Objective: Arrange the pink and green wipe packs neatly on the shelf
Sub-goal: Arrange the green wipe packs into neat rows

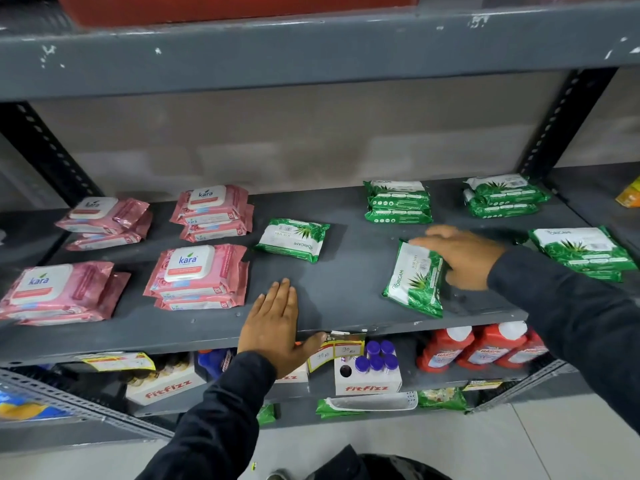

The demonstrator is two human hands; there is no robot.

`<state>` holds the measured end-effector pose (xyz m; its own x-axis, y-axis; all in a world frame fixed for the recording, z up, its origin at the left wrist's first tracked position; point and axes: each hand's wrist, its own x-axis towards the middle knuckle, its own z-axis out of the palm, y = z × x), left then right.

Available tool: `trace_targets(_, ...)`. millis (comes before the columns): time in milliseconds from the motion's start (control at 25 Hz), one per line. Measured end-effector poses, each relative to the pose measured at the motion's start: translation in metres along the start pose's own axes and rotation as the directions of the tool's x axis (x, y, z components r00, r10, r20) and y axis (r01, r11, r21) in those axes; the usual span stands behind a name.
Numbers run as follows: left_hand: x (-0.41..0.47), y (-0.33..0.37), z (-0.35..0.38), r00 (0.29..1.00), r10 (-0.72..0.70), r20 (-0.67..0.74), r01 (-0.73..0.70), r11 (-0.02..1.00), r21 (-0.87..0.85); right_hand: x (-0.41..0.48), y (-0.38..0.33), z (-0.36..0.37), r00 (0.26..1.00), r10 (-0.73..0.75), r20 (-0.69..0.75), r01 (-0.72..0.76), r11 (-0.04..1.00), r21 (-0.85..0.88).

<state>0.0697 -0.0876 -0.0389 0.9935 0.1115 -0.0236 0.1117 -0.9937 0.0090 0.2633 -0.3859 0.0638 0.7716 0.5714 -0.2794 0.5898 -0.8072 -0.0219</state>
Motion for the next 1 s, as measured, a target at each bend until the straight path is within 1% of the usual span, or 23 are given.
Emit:
trace_targets(80, 0.0, 0.0, 0.0, 1.0, -0.002, -0.005, 0.002, 1.0, -0.003, -0.004, -0.009, 0.002, 0.991, -0.116, 0.063, 0.125, 0.979, -0.164)
trace_targets(120, 0.0, 0.0, 0.0, 1.0, -0.001, -0.007, 0.001, 1.0, -0.009, -0.001, -0.014, 0.005, 0.983, -0.16, 0.09, 0.176, 0.961, -0.212)
trace_targets(200, -0.001, 0.001, -0.002, 1.0, 0.004, -0.009, -0.004, 1.0, -0.012, 0.009, -0.021, 0.007, 0.968, -0.205, 0.144, 0.236, 0.94, -0.247)
trace_targets(280, -0.002, 0.001, -0.004, 1.0, 0.0, -0.008, 0.0, 1.0, -0.015, 0.017, -0.022, 0.008, 0.962, -0.2, 0.187, 0.241, 0.942, -0.232)
trace_targets(320, -0.002, 0.002, -0.005, 1.0, -0.004, -0.007, 0.004, 1.0, -0.02, 0.02, -0.02, 0.008, 0.965, -0.19, 0.184, 0.228, 0.95, -0.214)
trace_targets(400, -0.002, 0.002, -0.006, 1.0, -0.008, -0.004, 0.008, 1.0, -0.025, 0.025, -0.014, 0.009, 0.981, -0.154, 0.118, 0.171, 0.973, -0.154)
trace_targets(480, -0.002, 0.002, -0.007, 1.0, -0.006, -0.002, 0.006, 1.0, -0.02, 0.028, -0.004, 0.011, 0.995, -0.087, 0.055, 0.091, 0.991, -0.093)
trace_targets(560, -0.002, 0.002, -0.006, 1.0, -0.003, -0.001, 0.003, 1.0, -0.017, 0.027, 0.007, 0.017, 1.0, -0.029, 0.01, 0.029, 1.0, 0.01)
trace_targets(680, -0.002, 0.002, -0.006, 1.0, -0.003, -0.004, 0.003, 1.0, -0.011, 0.02, 0.014, 0.032, 0.998, -0.007, -0.066, 0.021, 0.975, 0.22)
trace_targets(760, -0.002, 0.002, -0.005, 1.0, -0.001, -0.009, 0.0, 1.0, -0.008, 0.019, 0.016, 0.038, 0.994, -0.002, -0.108, 0.034, 0.953, 0.302)
trace_targets(880, -0.002, 0.001, -0.004, 1.0, 0.0, -0.015, -0.001, 1.0, -0.018, 0.02, 0.018, 0.042, 0.992, 0.009, -0.13, 0.036, 0.939, 0.341)
trace_targets(1000, -0.001, 0.001, -0.003, 1.0, -0.001, -0.01, 0.001, 1.0, -0.011, 0.019, 0.019, 0.042, 0.995, 0.0, -0.099, 0.032, 0.945, 0.327)
